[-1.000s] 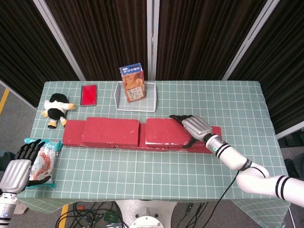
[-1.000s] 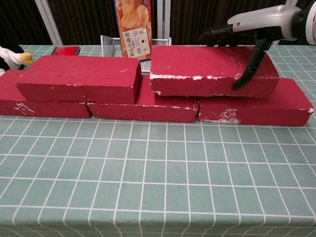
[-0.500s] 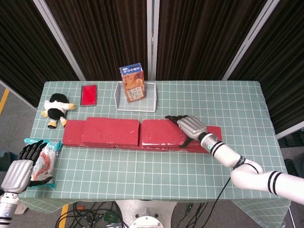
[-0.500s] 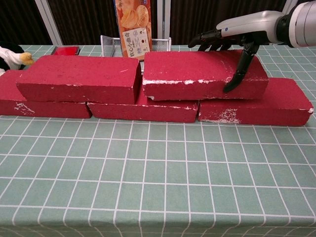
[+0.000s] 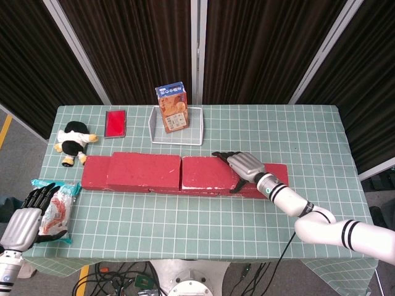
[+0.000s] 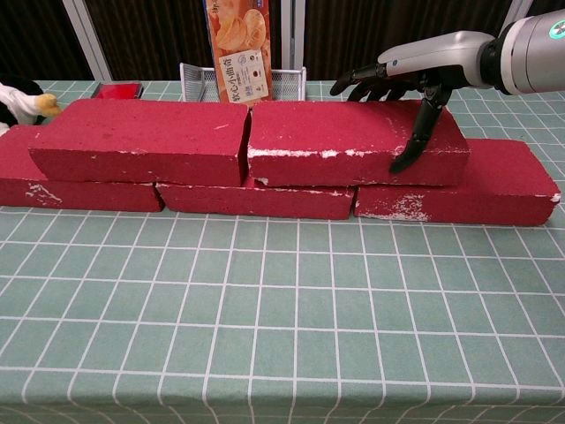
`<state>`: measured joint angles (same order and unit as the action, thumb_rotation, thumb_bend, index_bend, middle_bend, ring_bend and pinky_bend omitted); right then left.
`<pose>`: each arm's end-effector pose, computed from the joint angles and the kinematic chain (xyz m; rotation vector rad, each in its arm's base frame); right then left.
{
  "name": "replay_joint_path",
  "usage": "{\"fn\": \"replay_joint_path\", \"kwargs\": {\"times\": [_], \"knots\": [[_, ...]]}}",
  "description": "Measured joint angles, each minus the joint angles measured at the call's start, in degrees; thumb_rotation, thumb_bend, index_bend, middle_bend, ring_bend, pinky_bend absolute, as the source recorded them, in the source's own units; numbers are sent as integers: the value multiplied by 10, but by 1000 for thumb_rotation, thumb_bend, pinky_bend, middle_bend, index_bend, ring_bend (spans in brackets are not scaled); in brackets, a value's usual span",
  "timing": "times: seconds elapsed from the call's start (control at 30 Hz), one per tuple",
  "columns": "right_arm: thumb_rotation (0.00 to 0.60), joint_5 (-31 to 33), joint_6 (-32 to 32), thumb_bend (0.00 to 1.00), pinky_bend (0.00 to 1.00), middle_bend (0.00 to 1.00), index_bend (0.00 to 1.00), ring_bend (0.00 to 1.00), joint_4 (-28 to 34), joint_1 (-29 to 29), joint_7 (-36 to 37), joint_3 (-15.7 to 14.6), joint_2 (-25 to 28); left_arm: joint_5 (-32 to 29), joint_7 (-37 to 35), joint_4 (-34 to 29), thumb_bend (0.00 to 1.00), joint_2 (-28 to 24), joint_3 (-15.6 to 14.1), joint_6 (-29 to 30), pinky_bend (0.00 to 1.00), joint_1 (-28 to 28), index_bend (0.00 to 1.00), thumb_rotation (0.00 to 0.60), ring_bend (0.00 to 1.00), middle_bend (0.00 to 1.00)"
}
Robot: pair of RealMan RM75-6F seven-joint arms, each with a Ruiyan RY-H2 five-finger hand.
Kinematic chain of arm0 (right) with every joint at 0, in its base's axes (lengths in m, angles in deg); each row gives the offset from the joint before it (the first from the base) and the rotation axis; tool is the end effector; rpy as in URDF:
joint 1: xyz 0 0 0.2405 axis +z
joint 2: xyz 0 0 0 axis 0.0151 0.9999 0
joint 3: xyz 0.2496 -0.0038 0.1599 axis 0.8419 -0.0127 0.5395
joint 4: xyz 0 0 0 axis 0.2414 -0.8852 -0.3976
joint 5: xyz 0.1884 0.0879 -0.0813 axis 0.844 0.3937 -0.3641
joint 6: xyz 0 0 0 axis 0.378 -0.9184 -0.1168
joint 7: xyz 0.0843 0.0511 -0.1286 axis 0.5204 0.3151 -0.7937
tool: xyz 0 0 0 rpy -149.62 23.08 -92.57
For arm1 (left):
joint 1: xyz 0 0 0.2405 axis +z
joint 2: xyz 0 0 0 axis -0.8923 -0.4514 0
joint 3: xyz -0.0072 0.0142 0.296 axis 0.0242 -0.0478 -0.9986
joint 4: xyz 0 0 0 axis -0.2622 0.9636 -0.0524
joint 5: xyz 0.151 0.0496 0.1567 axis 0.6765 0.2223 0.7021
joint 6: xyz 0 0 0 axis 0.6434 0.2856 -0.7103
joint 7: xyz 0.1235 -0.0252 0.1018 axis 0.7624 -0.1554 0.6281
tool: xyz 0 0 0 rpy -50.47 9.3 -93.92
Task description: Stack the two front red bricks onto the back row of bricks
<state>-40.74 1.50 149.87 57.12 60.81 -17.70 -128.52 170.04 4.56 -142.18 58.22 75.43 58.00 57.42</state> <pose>-0.1265 -0.4313 0.0221 2.1011 -1.2133 0.8012 -0.3470 0.1824 0.1474 -1.4633 -1.1318 -0.9232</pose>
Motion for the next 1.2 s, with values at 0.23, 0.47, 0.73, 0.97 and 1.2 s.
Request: {"fn": "replay_joint_path", "kwargs": {"times": [0.23,0.47,0.73,0.97,1.2], "knots": [[600,17,-11,0,175,118,13,110,3,6,-13,-7,-2,0,-8,6,67,3,0,-4,0,0,31,600,0,0],[600,34,-16,1,174,118,12,110,6,14,-23,-12,-3,1,-15,11,68,3,1,-3,0,2,31,600,0,0],[600,50,-20,0,173,118,7,110,-1,20,-28,-18,-13,2,-20,14,67,5,0,-4,0,3,30,600,0,0],[600,51,-21,0,173,117,7,110,0,22,-25,-18,-13,3,-21,15,67,5,0,-3,0,4,30,600,0,0],[600,52,-18,0,172,114,7,106,-1,25,-23,-20,-16,1,-19,13,67,4,-1,-8,0,4,30,600,0,0]]}}
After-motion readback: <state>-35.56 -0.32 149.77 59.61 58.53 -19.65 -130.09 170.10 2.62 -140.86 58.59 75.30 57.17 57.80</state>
